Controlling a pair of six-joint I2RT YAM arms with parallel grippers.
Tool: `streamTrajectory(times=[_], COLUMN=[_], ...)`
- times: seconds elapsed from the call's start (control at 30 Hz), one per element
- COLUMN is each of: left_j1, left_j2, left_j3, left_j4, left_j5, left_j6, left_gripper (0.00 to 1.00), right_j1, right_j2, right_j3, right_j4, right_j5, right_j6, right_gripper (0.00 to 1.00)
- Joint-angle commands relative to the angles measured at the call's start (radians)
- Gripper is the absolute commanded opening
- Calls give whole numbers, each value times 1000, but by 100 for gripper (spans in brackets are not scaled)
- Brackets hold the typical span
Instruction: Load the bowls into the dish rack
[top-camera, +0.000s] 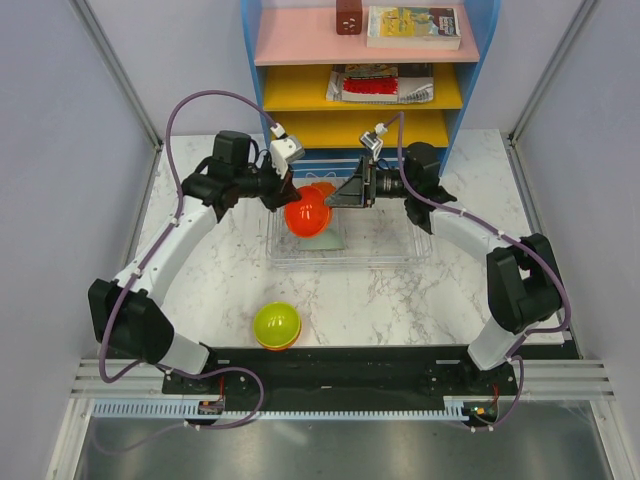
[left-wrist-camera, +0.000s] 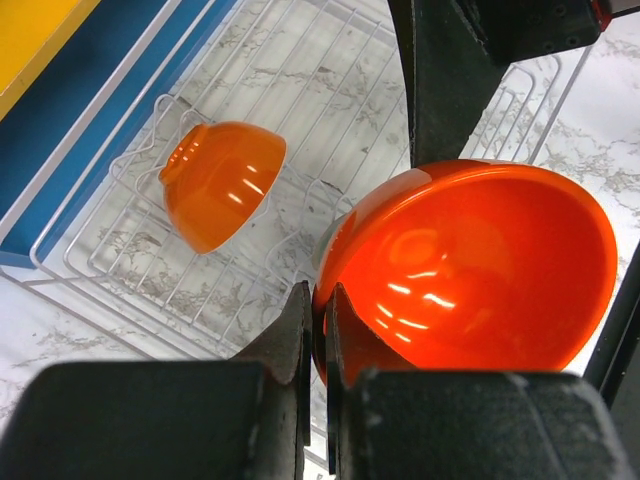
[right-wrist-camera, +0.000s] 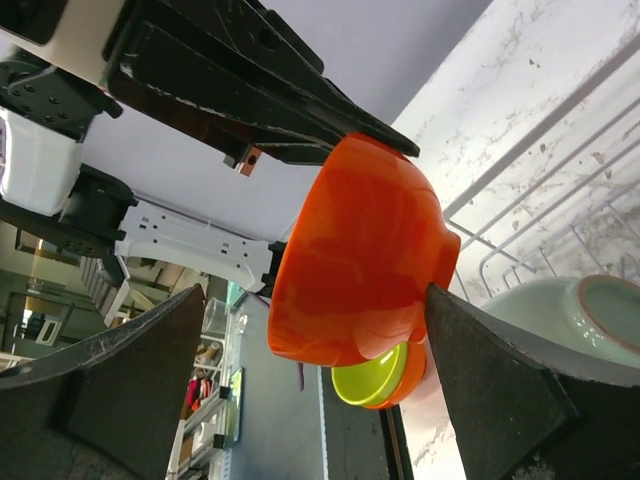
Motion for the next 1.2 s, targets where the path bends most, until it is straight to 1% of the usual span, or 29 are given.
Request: streamTrajectory(times=[0.0,0.23,0.3,0.4,0.43,0.47,0.53,0.7,0.77,0.8,0.87,0.97,1.0,1.07,1.1,1.17], left_j1=[-14,-27,-30,-33,-36,-39,-45,-53,-57,-57,-57,-59,-60,-60,-60,-60], left_j2=[-48,-100,-115,-118,-115,-118,-120,-118,-118,-118,-118,-117,-115,-115,-115,-115], left_j3=[63,61,58,52,48,41,25,15,15,15,15,14,11,8,5,3], left_j4=[63,83,92,95,97,105,117,134,134,134,134,134,134,135,137,138], left_j5=[-32,-58,-63,-69,-72,-78,-86,-95,-96,-96,-99,-99,-98,-96,-96,-95], left_j6=[37,40,38,38,40,41,44,46,47,47,47,46,46,46,44,44], left_gripper=[2,2,2,2,2,2,2,2,2,2,2,2,2,2,2,2], right_j1=[16,18,18,21,21,21,21,27,29,32,30,32,32,32,30,30], right_j2=[1,21,24,26,26,28,28,43,46,50,54,57,58,60,61,61], right_j3=[54,74,74,59,54,48,34,31,20,17,17,14,12,3,0,-6], right_j4=[-130,-219,-213,-132,-68,-33,51,86,134,164,172,180,203,234,266,289], right_j5=[0,14,12,-8,-16,-25,-31,-43,-46,-51,-54,-60,-60,-66,-69,-66], right_j6=[-136,-211,-202,-127,-99,-38,14,67,111,123,129,136,151,172,183,205], right_gripper=[98,98,98,98,98,98,98,98,98,98,96,88,81,72,58,39])
